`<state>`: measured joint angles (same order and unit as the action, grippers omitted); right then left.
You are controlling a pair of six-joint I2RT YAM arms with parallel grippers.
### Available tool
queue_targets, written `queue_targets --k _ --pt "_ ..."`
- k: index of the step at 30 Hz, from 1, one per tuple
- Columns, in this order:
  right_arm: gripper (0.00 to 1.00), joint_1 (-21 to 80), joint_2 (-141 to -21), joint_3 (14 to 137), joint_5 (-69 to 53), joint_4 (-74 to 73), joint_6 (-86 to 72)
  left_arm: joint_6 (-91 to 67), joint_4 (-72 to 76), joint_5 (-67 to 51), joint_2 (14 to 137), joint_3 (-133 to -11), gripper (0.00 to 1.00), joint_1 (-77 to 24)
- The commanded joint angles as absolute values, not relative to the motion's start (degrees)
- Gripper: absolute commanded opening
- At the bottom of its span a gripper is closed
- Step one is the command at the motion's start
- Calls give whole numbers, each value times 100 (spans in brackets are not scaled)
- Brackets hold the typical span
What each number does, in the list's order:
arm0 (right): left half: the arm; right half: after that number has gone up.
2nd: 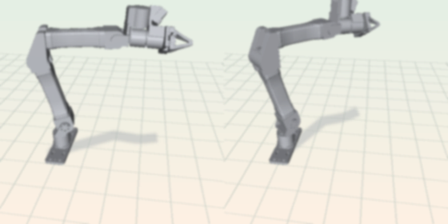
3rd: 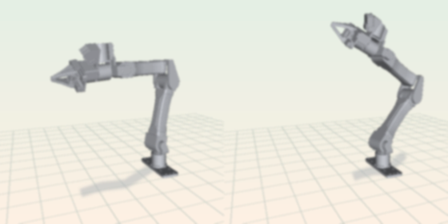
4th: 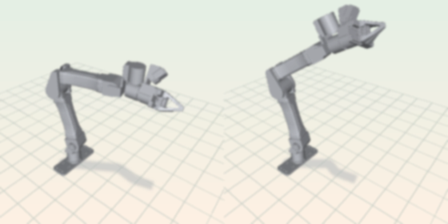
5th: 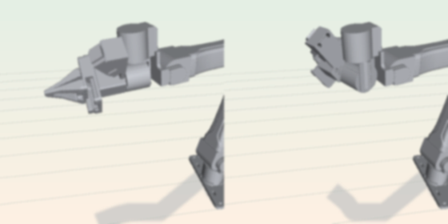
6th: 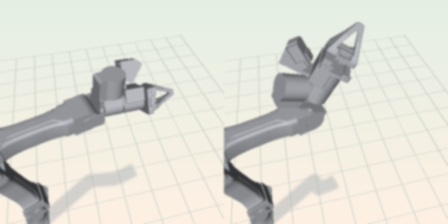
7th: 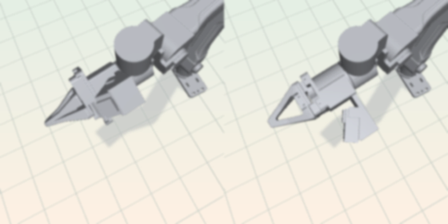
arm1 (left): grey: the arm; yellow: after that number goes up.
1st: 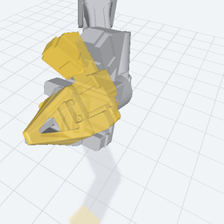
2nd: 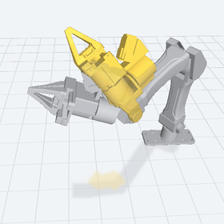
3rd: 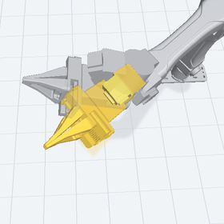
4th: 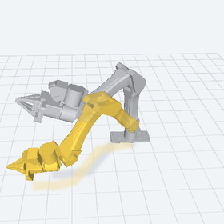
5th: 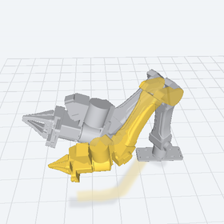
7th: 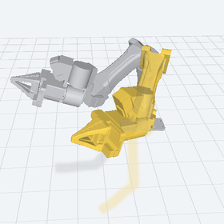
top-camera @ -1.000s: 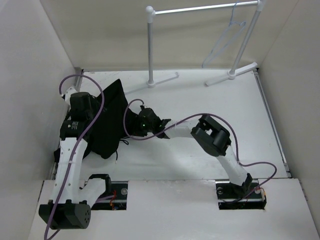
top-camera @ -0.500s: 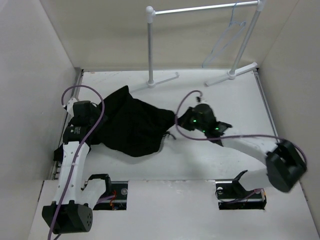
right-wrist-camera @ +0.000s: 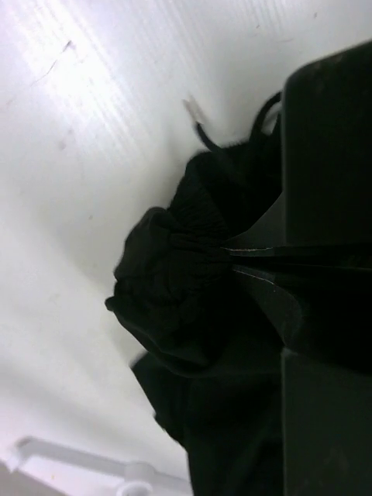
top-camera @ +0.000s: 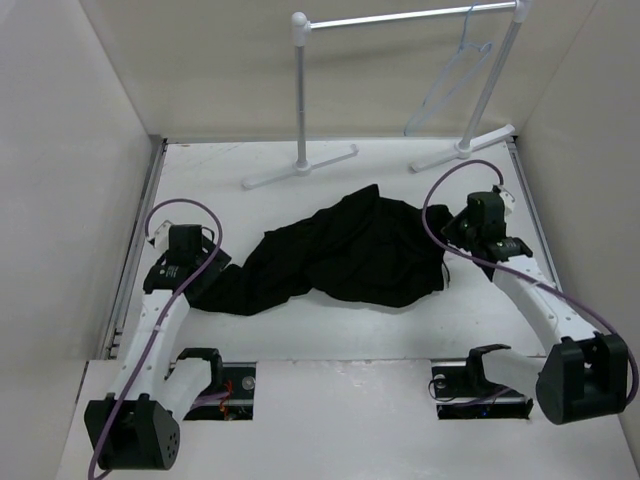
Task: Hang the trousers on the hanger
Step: Flatten out the trousers at the center of the board.
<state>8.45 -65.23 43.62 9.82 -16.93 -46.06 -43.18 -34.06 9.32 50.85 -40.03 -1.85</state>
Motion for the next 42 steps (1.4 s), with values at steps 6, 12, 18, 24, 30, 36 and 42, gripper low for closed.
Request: queue_targets --k 6,12,18,24,30,36,42 --pt "8 1068 -5916 4439 1108 -1863 -4421 -5431 -3821 141 4431 -3560 64 -250" --pt "9 1243 -5818 4289 1090 -2021 -4456 -5563 -4737 499 3956 -3156 46 -1039" --pt "9 1366 -5959 4307 1063 -1995 -4456 -5546 -4212 1027 4481 -2971 63 -1770" --pt "9 1490 -5907 4254 1055 -2013 -4500 -5414 -3059 1265 5484 -2865 24 -1859" --pt "8 1420 -5450 4148 1046 -2328 -4448 -5020 -3514 1616 4660 -4092 2 -1429" --pt "7 1393 -4695 4254 1125 -3092 -4237 -4009 -3946 2004 4509 -6527 0 -560" --pt "7 1384 -3483 4543 1371 -4165 -4166 -3710 -3982 1916 4596 -7777 1 179"
